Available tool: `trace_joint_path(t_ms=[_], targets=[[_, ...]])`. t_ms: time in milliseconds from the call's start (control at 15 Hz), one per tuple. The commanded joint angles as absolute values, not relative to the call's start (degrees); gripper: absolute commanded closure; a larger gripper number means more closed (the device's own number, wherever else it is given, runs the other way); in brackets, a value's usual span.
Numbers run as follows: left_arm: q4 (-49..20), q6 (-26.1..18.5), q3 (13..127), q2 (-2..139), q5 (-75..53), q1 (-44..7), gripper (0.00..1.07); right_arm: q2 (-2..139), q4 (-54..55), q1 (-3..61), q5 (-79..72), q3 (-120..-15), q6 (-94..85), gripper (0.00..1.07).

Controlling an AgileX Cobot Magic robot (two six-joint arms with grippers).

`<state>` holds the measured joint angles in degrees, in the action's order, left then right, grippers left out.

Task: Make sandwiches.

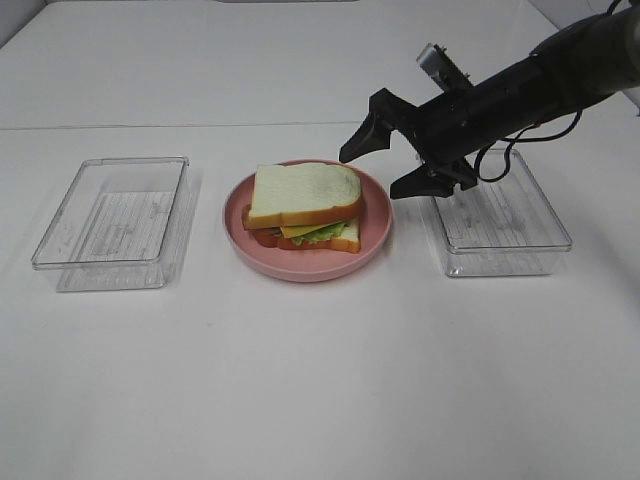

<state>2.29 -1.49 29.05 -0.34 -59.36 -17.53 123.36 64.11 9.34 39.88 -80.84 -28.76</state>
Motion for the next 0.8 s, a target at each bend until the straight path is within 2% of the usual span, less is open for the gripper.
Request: trace_joint_path(t_ms=[67,200,533,733,800], targets=[[2.01,-1.6,28.88,-1.43,-58.9,-17.7,0.15,119.29,59.24,9.17,40.51,-81.25,-28.36,0.28],[2.01,-1.6,28.88,-1.43,-58.9,-17.7,0.15,115.62,52.2,9.17,41.83,-81.25,-26.81,0.28],[2.01,-1.6,28.88,-1.43,-58.9,-17.7,0.15,101.18,19.82,9.17,52.94,-81.25,-8.37,0.28],[2.01,-1.6,28.88,-1.43,-58.9,-17.7,0.15,95.68,11.75,9.17,61.08,-80.44,-3.9,0.28],[2.01,-1.6,28.88,-1.43,-58.9,-17.7,0.15,90.99,9.17,9.17,62.91,-76.89,-2.23,0.28]])
